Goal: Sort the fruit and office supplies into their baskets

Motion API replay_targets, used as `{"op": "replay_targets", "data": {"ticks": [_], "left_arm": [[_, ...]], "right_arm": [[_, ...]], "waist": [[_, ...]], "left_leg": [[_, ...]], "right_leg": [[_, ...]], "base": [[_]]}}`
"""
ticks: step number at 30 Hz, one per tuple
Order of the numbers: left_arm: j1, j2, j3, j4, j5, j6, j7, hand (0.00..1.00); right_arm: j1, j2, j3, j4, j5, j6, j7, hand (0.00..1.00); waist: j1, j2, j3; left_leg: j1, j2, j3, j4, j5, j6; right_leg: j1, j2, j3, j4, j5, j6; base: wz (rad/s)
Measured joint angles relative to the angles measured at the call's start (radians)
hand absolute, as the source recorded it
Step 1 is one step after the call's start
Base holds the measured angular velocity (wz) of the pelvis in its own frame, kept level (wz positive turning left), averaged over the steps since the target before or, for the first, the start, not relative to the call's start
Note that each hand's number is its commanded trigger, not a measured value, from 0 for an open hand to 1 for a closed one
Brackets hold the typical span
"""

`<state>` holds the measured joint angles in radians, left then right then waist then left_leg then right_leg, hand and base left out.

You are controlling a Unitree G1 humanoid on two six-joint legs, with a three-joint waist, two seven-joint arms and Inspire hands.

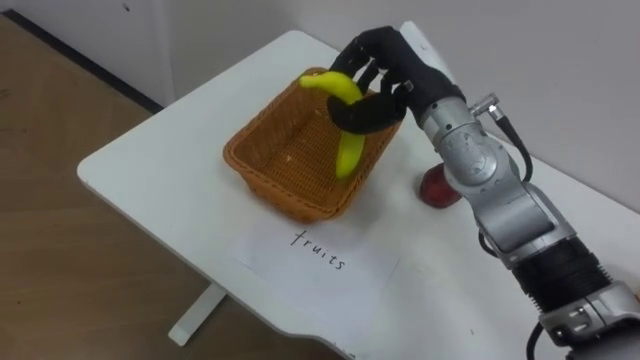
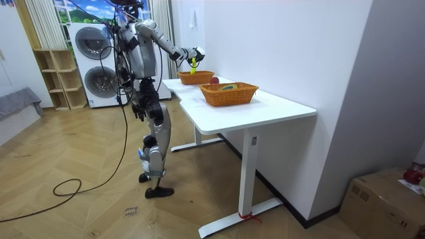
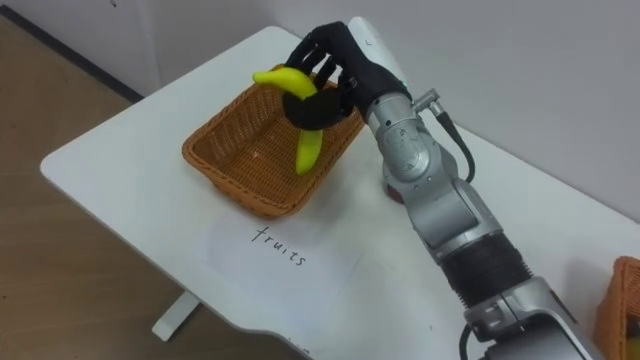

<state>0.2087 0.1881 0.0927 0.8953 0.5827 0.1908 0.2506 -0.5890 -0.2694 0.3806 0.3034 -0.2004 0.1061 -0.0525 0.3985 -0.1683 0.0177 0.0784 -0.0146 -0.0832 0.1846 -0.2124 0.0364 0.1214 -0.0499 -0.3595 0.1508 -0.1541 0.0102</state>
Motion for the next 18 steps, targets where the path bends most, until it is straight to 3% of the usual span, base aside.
{"op": "replay_targets", "data": {"ticks": [1,2,18], "left_arm": [[0.000,0.000,0.000,-0.004,0.000,0.000,0.000,0.00],[0.000,0.000,0.000,-0.009,0.000,0.000,0.000,0.00],[-0.003,-0.010,0.000,-0.011,0.000,0.006,0.001,0.00]], "right_arm": [[0.000,0.000,0.000,0.001,0.000,0.000,0.000,0.21],[0.000,0.000,0.000,0.001,-0.001,0.000,0.000,0.00],[0.000,0.015,0.000,0.038,-0.002,0.000,0.000,0.00]], "waist": [[0.001,0.000,0.0000],[0.002,0.000,0.0000],[0.019,0.004,0.0008]], "left_leg": [[0.000,0.000,0.000,0.000,0.000,0.000],[0.000,0.000,0.000,0.000,0.000,0.000],[-0.003,0.000,-0.002,-0.001,0.000,0.000]], "right_leg": [[0.000,0.000,0.000,0.000,0.000,0.000],[0.000,0.000,-0.001,0.000,0.000,0.000],[-0.001,-0.001,-0.015,0.000,0.000,0.000]], "base": [[0.00],[0.00],[0.00]]}}
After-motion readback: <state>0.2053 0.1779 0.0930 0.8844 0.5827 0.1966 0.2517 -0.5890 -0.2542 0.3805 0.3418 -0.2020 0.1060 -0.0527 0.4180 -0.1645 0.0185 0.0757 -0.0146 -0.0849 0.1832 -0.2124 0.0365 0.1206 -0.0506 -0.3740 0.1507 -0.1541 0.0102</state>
